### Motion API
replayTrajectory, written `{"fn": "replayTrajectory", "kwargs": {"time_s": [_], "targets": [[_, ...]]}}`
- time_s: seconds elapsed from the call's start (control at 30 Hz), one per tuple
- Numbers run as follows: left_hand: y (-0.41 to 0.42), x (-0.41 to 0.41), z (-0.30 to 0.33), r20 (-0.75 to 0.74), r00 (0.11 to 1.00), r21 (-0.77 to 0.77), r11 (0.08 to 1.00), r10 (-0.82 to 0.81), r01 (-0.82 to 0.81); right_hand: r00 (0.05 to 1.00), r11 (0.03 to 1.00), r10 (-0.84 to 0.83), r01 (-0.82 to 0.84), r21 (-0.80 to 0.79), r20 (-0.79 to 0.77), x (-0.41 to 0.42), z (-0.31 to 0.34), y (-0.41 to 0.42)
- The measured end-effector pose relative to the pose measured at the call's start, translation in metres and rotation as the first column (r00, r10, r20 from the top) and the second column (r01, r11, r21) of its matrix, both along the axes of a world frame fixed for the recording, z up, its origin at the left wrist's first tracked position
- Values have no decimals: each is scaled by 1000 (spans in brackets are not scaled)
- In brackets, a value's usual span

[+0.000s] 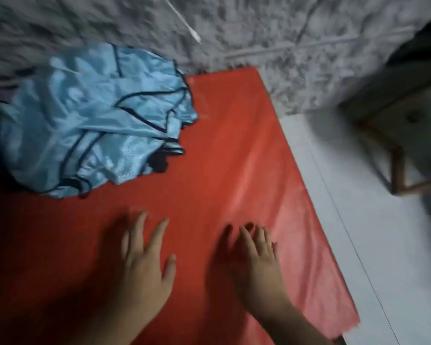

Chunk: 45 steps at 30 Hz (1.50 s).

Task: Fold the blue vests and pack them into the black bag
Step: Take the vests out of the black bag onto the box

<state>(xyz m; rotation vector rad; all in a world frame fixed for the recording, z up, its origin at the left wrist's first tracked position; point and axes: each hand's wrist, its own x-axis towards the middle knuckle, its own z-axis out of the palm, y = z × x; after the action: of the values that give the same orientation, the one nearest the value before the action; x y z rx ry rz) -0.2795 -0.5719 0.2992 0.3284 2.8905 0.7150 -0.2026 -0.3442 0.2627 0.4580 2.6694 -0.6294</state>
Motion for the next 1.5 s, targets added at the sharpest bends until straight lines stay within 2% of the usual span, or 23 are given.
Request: {"fn": "replayTrajectory", "kwargs": {"time_s": [0.1, 0.17, 0.23, 0.33, 0.4, 0.5, 0.57, 0.63, 0.7, 0.77, 0.8, 0.87, 1.07, 1.13, 1.27, 1.33, 1.4, 1.5], "targets": [[94, 72, -1, 61, 966, 100, 964, -252, 245, 956, 956, -292, 292, 15, 5, 77, -9, 74], [139, 109, -2, 75, 892, 124, 891, -447, 436, 890, 888, -455, 452, 82, 15, 124, -10, 113], [186, 140, -5, 59, 782, 149, 780, -621, 608, 814, 816, -576, 568, 108, 69, 185, -13, 148], [240, 171, -10, 64, 584, 173, 585, -809, 792, 756, 769, -639, 628, 115, 145, 257, -27, 172], [273, 196, -26, 167, 437, 103, 457, -884, 884, 690, 721, -687, 686, 95, 227, 295, -51, 181], [328, 228, -43, 309, 300, 2, 316, -902, 949, 616, 690, -696, 716, 105, 368, 335, -91, 180], [368, 246, -59, 512, 197, -106, 165, -836, 980, 565, 659, -693, 749, 75, 448, 357, -117, 174], [407, 258, -87, 619, 200, -240, 61, -760, 969, 515, 631, -674, 775, 50, 529, 372, -142, 165], [434, 261, -124, 655, 242, -326, 21, -716, 945, 493, 650, -626, 757, 56, 604, 380, -165, 154], [459, 264, -163, 696, 210, -369, -91, -687, 925, 463, 674, -587, 734, 84, 665, 393, -187, 145], [467, 261, -182, 709, 199, -394, -145, -677, 908, 462, 706, -552, 702, 94, 694, 396, -196, 141], [483, 254, -220, 716, 216, -447, -197, -664, 873, 460, 757, -510, 642, 124, 727, 406, -217, 135], [492, 235, -283, 759, 252, -541, -367, -600, 757, 525, 843, -499, 477, 247, 690, 424, -272, 123], [487, 228, -296, 784, 251, -519, -378, -568, 766, 503, 854, -488, 445, 270, 713, 425, -287, 124], [483, 219, -307, 763, 162, -500, -412, -626, 762, 452, 848, -499, 429, 310, 740, 418, -310, 128], [487, 220, -303, 760, 123, -491, -439, -638, 753, 460, 833, -523, 455, 316, 717, 417, -317, 135], [494, 220, -294, 739, 115, -490, -413, -664, 767, 503, 816, -547, 500, 291, 669, 418, -320, 144], [511, 219, -258, 687, 112, -465, -316, -718, 827, 541, 763, -613, 594, 255, 576, 417, -307, 160]]}}
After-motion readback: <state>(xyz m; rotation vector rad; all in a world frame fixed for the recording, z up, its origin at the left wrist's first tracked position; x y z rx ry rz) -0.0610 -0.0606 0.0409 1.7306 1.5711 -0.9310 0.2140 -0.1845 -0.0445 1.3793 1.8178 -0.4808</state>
